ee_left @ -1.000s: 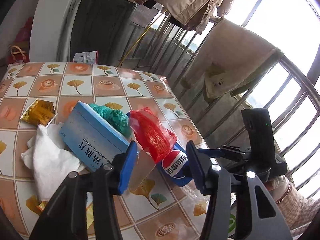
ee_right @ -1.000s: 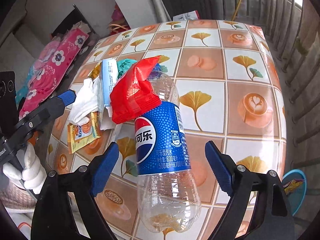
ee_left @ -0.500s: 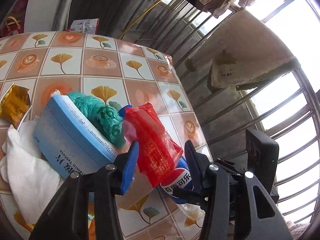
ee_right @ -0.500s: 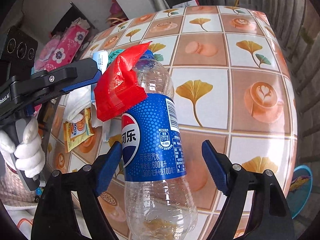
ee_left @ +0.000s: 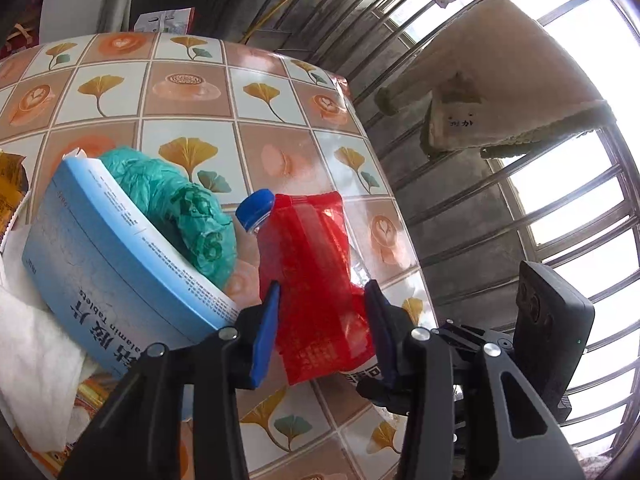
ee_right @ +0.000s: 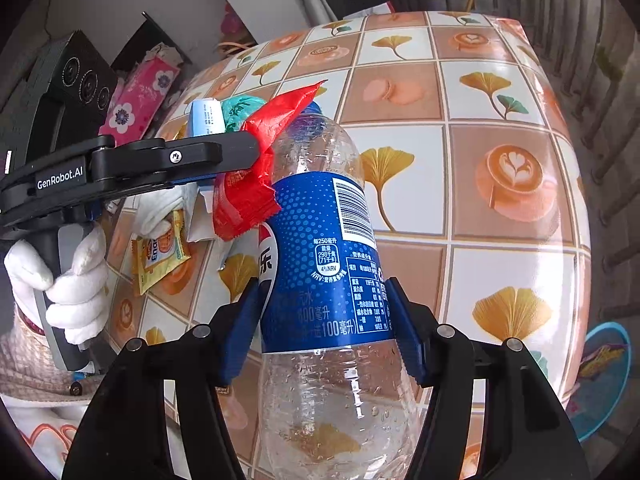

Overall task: Collect trash
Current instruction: 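Grasp the Pepsi bottle with the right tool while the left tool grasps the red plastic bag, then lift the Pepsi bottle with the right tool while the left tool lifts the red bag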

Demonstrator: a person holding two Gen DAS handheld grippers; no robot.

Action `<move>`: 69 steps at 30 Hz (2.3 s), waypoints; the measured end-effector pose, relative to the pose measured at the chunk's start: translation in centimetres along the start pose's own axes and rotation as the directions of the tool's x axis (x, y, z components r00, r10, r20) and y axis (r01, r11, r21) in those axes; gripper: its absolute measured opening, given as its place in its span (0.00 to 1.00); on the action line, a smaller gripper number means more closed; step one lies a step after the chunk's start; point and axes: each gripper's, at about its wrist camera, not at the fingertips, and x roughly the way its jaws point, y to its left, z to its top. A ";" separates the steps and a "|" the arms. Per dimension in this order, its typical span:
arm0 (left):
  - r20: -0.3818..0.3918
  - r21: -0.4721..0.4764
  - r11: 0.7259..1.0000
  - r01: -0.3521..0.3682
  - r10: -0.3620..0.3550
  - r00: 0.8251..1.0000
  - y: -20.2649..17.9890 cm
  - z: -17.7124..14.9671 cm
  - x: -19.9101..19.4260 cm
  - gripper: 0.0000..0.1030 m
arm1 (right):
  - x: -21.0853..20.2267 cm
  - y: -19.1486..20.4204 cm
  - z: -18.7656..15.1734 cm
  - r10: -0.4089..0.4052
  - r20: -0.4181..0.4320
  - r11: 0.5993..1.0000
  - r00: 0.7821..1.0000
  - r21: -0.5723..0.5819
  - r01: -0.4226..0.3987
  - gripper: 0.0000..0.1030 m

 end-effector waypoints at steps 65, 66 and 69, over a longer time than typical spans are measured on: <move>-0.027 0.254 0.938 -0.236 0.251 0.968 -4.4 -11.5 1.6 0.23 | -5.5 -5.9 -8.2 -0.006 -0.027 0.958 1.000 0.287 0.013 0.58; -0.026 0.258 0.937 -0.237 0.252 0.967 -4.5 -11.4 1.6 0.23 | -5.6 -6.0 -8.2 -0.008 -0.024 0.957 1.000 0.289 0.014 0.58; -0.022 0.273 0.932 -0.240 0.255 0.967 -4.8 -11.4 1.5 0.23 | -5.8 -6.0 -8.1 -0.011 -0.017 0.957 1.000 0.291 0.015 0.58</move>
